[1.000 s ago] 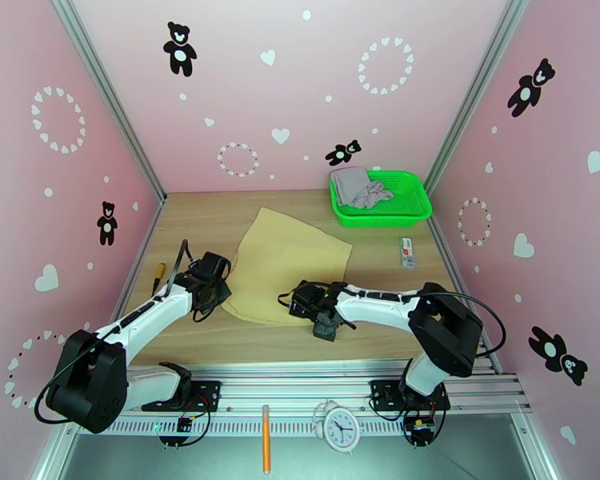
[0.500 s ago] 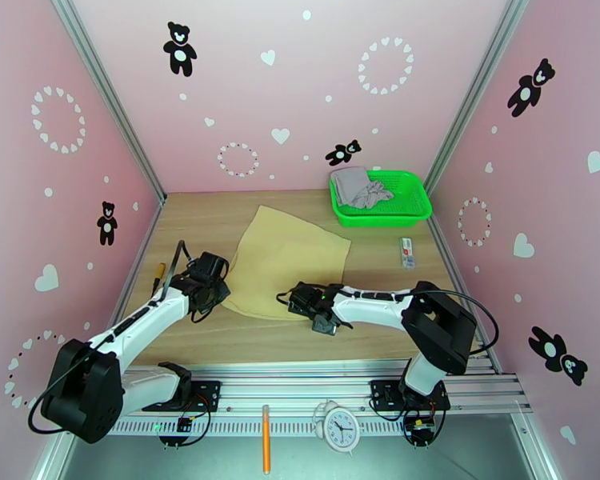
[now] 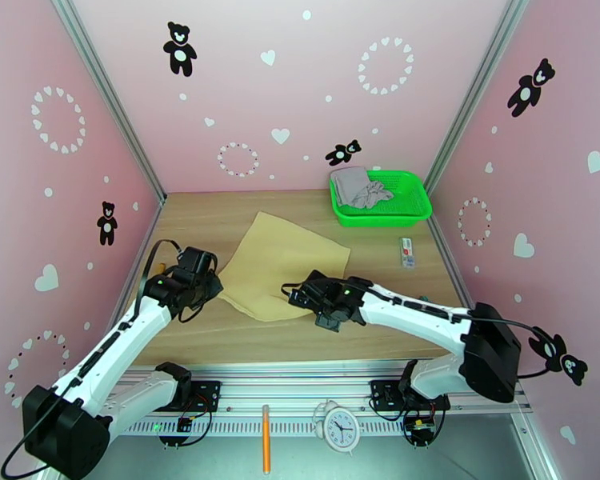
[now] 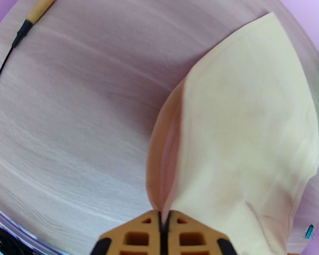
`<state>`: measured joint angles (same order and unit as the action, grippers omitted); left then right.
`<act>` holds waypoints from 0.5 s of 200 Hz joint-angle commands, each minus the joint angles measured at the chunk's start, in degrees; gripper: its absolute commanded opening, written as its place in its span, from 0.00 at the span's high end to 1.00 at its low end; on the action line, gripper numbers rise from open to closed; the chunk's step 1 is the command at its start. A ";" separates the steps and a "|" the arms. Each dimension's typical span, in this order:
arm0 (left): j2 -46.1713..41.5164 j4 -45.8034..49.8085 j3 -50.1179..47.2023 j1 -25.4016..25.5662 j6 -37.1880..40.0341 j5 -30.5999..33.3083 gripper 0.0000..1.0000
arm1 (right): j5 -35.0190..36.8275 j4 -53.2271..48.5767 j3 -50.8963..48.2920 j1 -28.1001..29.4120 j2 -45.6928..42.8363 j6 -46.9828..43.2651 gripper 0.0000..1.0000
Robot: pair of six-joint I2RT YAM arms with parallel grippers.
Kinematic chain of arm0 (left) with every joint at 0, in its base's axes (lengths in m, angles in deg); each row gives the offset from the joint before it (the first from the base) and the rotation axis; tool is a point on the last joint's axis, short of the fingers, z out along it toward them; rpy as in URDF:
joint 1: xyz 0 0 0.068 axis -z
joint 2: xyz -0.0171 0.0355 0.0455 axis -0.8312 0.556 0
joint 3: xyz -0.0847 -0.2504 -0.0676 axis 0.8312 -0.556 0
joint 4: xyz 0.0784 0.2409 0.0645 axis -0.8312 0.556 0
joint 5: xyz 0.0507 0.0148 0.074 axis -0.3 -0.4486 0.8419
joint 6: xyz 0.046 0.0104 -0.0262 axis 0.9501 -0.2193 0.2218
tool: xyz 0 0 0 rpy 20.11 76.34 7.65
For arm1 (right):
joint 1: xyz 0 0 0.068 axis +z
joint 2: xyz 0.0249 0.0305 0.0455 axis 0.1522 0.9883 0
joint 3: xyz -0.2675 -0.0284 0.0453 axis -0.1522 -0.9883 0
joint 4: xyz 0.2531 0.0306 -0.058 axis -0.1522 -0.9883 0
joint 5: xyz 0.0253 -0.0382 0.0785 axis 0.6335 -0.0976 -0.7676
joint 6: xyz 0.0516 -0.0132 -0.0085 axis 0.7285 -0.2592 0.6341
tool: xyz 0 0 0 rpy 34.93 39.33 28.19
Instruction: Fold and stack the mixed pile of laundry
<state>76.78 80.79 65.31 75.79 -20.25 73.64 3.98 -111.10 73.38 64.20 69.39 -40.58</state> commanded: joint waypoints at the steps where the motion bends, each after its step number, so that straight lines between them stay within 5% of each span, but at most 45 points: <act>1: 4.94 0.11 5.51 -0.41 3.11 -0.15 1.00 | 0.25 -2.54 2.26 -2.01 -1.32 -2.13 1.00; 100: 38.01 -1.41 39.06 -0.58 8.80 1.03 1.00 | -4.53 2.83 12.45 -22.06 9.64 -8.58 1.00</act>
<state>108.32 79.39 98.41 75.79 -13.41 74.07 1.54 -109.57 81.49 44.68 74.83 -45.98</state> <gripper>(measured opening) 0.103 0.047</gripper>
